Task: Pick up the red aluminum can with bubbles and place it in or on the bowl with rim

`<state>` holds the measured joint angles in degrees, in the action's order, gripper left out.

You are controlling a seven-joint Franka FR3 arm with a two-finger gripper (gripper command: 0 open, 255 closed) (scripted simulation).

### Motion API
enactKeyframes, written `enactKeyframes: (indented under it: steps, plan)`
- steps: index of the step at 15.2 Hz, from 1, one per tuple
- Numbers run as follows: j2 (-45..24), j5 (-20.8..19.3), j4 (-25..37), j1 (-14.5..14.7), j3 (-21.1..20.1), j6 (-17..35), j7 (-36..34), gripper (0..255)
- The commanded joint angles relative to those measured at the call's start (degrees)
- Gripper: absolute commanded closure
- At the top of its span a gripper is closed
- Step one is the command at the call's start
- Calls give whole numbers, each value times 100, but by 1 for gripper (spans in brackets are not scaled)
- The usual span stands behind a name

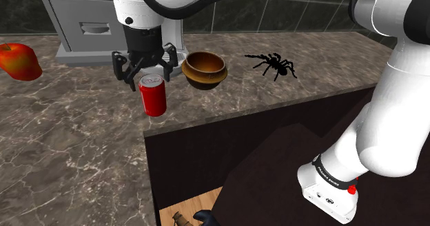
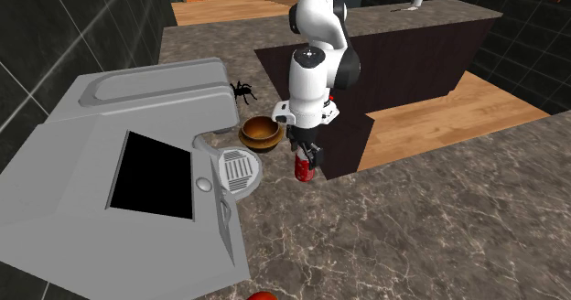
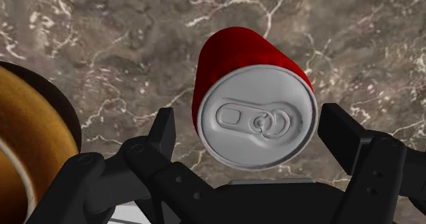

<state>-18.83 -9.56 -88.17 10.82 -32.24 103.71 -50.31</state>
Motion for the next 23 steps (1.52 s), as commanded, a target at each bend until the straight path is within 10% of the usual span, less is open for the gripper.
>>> enactKeyframes:
  steps: [1, 5, 6, 23]
  plan:
    - [0, 0, -10, 0, 0, 11, -1, 0]
    - [0, -1, -8, 0, 0, 10, -1, 0]
    - [0, -1, -8, 0, 0, 10, -1, 255]
    - [-3, 12, 616, 61, -23, -606, 19, 255]
